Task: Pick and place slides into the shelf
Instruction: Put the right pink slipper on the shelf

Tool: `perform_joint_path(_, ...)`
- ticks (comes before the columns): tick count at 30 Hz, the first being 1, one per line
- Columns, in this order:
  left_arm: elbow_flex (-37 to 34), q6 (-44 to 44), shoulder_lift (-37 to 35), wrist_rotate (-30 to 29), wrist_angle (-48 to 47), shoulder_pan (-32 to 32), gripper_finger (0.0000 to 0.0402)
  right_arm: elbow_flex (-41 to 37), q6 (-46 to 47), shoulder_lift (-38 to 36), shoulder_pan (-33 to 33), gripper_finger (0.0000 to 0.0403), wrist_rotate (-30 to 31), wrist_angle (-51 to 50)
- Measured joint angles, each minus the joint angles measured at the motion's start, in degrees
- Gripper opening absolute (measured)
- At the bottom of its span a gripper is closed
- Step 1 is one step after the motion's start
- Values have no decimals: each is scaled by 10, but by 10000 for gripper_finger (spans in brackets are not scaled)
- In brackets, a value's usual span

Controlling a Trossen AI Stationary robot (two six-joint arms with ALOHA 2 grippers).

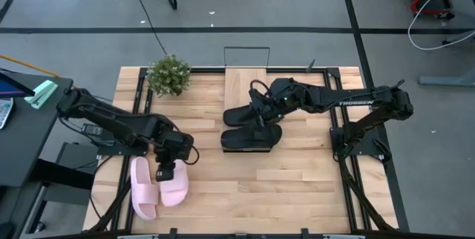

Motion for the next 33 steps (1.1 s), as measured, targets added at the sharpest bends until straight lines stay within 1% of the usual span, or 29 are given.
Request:
perform_joint_path(5,125,42,0,-76,-136,-2,7,0,66,0,-26,148,-18,7)
perform_joint_path(8,188,53,0,-115,-188,0,7,0,101,0,-40,148,-20,18)
perform_joint_path(10,223,53,0,-133,-206,0,7,0,113,0,-48,150,-35,34)
perform_joint_path(12,251,56,2,-143,-213,0,7,0,127,0,-58,153,-53,55)
perform_joint_path(16,302,93,27,-153,-234,0,7,0,158,0,-74,167,-63,84)
perform_joint_path(21,373,195,101,-153,-315,10,7,0,191,0,-95,191,-80,103)
perform_joint_path(25,431,276,150,-156,-317,21,7,0,224,0,-109,213,-94,103)
perform_joint_path(27,467,313,173,-169,-316,30,7,0,242,0,-114,224,-103,103)
perform_joint_path(30,524,355,203,-187,-317,43,6,0,264,0,-120,241,-114,101)
perform_joint_path(33,568,389,217,-201,-316,56,6,0,310,0,-127,257,-134,101)
